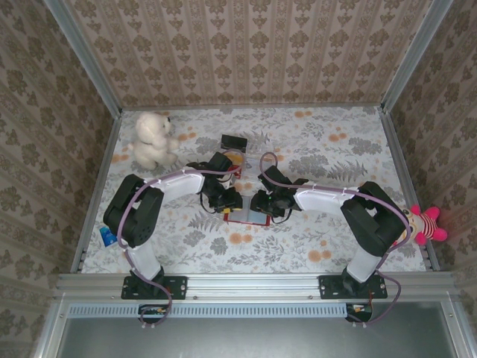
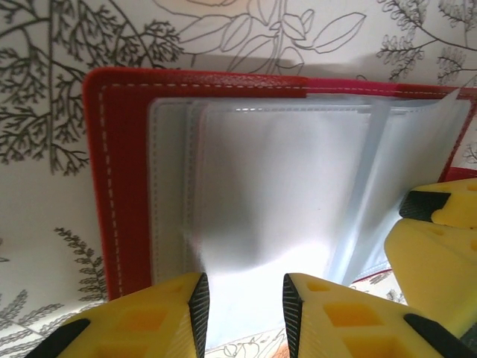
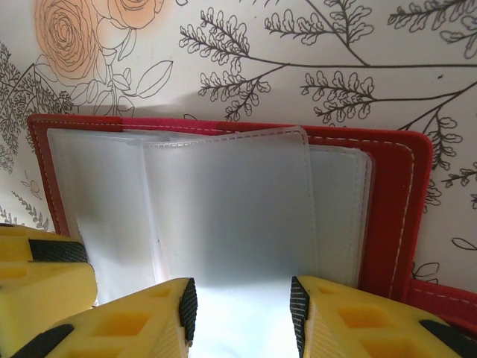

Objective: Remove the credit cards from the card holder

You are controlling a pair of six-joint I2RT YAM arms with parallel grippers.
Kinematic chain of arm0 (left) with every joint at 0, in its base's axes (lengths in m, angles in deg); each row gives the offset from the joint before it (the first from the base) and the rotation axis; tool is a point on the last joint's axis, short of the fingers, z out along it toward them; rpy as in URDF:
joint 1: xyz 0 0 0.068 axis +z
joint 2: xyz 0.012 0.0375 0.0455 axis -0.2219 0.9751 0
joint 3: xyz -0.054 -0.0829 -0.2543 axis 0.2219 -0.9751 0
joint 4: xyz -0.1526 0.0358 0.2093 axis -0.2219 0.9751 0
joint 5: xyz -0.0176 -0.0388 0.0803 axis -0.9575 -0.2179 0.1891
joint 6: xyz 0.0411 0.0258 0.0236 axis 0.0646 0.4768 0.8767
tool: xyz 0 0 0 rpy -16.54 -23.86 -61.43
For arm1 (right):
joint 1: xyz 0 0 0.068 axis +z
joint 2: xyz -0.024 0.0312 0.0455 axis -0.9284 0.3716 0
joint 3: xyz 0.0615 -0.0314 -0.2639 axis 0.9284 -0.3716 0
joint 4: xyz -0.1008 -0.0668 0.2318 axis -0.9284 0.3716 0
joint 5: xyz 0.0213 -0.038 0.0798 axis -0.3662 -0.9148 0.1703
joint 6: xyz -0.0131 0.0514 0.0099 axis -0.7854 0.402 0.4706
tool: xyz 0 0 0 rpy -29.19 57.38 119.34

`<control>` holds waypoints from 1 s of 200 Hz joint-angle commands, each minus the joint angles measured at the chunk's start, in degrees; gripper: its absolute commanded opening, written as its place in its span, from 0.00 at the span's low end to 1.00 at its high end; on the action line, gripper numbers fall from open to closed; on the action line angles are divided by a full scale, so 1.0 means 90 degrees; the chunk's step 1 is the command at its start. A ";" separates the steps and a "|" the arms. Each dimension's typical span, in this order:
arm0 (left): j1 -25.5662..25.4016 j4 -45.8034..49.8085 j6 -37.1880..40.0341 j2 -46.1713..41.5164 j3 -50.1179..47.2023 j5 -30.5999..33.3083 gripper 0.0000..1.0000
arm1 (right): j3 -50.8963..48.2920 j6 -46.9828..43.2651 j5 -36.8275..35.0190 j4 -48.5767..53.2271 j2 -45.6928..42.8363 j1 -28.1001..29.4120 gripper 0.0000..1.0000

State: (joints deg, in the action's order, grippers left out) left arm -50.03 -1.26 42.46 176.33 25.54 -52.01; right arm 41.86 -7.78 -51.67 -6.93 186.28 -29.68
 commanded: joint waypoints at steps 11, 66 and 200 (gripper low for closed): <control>-0.0043 -0.0119 0.0026 0.0003 0.0101 -0.0306 0.35 | 0.0053 -0.0084 -0.0055 0.0199 0.0090 -0.0030 0.41; -0.0018 0.0367 0.0212 -0.0080 0.0206 0.0261 0.38 | 0.0034 -0.0087 -0.0064 0.0200 0.0070 -0.0030 0.41; -0.0040 0.0080 0.0128 0.0118 0.0093 -0.0034 0.31 | 0.0007 -0.0094 -0.0063 0.0189 0.0088 -0.0059 0.41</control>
State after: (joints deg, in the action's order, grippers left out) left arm -50.03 0.06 43.12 176.68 26.02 -49.94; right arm 41.86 -7.78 -51.65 -6.93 186.26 -29.94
